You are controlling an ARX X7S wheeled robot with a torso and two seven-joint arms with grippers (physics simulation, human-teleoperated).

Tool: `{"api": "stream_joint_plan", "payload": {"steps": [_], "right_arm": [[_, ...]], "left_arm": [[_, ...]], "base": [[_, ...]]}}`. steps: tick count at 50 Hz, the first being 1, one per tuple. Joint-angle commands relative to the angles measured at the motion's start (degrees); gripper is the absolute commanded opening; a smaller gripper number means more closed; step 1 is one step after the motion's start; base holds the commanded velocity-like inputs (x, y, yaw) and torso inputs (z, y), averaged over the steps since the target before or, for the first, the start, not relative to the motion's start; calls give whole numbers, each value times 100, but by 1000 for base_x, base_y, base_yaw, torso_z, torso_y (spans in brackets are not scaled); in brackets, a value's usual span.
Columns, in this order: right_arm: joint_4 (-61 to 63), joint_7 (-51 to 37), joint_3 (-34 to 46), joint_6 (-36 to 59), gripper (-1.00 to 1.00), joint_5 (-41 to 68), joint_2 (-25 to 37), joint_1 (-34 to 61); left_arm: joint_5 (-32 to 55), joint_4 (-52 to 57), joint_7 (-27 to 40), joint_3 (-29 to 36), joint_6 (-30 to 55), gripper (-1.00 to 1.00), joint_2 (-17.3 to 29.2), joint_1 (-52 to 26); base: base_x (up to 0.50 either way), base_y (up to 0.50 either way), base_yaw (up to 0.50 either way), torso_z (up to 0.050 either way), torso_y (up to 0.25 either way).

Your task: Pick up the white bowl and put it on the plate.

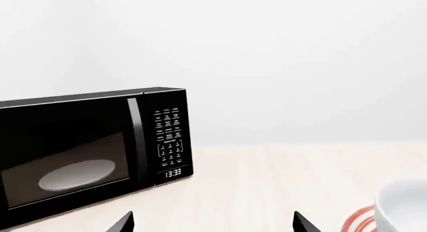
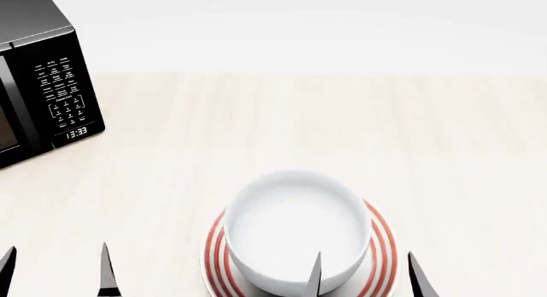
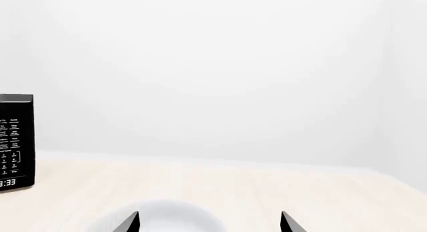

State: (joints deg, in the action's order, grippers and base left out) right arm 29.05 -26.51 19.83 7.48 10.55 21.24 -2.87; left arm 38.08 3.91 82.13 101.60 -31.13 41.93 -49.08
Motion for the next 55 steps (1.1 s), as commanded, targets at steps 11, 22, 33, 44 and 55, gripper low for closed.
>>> {"api": "stream_joint_plan", "payload": {"steps": [11,22,33,44,55], "right_arm": [[431,-89,15,64,100,-31,85,-67],[785,-142,31,162,100,-61,153,-109],[1310,-216,22,341,100,-84,249,-154],[1673,-261,47,487,100,-121,310,-143],[2279,-356,106,732,100,-270,415,-205]], "left_arm": [[-736,630,502,-163,295,100,280,222],[-1095,1286,635,-460,816,100,532,265],[-1300,1967,645,-821,1181,100,788,370],[-1414,2423,629,-1123,1427,100,974,499],[-1678,3047,680,-1464,1791,100,1264,753]], "base": [[0,0,0,0,0],[0,0,0,0,0],[0,0,0,0,0],[0,0,0,0,0],[0,0,0,0,0]]}}
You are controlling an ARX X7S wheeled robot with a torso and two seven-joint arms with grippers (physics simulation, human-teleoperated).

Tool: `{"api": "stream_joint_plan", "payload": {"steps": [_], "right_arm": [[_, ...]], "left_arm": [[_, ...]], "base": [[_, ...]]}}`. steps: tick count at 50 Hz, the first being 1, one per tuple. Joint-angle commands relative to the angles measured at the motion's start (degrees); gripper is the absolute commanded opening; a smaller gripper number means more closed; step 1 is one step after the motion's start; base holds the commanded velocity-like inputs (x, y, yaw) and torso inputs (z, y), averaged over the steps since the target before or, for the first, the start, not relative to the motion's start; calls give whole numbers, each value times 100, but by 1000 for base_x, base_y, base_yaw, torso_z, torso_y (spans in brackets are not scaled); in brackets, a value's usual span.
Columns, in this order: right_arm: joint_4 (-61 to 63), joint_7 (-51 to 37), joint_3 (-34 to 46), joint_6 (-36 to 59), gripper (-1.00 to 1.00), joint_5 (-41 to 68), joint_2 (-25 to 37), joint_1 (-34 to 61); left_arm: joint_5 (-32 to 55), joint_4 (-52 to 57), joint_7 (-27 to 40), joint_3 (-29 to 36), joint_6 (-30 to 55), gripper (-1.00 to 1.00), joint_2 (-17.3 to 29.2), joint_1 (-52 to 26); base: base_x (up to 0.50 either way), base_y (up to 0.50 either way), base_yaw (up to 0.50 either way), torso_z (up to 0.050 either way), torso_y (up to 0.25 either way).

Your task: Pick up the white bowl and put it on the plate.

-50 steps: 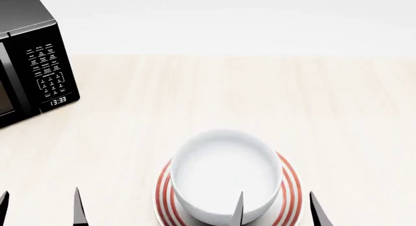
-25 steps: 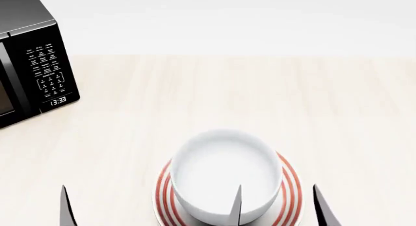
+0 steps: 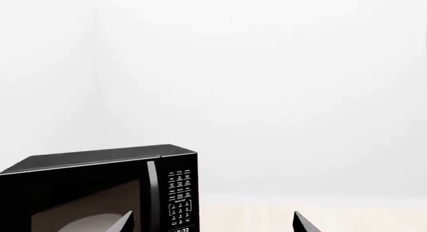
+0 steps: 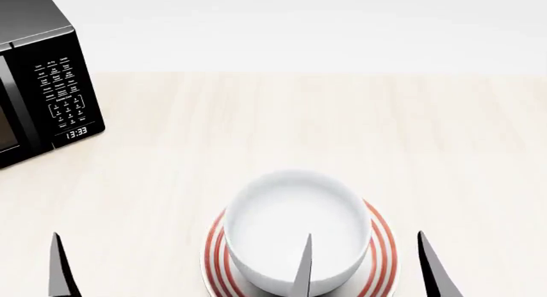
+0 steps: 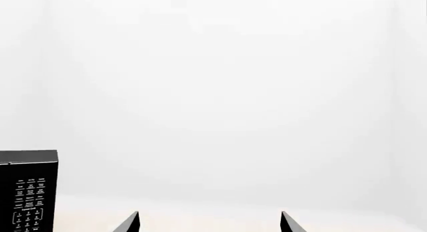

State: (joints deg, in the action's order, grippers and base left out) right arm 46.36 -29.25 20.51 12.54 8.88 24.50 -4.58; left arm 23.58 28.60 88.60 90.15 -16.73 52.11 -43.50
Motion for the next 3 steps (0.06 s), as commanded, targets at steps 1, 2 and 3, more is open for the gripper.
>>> {"api": "stream_joint_plan", "payload": {"steps": [1,2,3], "right_arm": [[593,-87,41,248,100,-107,96,-32],[687,-101,43,287,100,-120,108,-35],[752,-108,51,317,100,-133,118,-36]], "left_arm": [[-234,627,30,-357,377,100,265,219],[-301,761,52,-401,478,100,308,231],[-313,829,43,-440,517,100,327,252]], "base": [[0,0,0,0,0],[0,0,0,0,0],[0,0,0,0,0]]}}
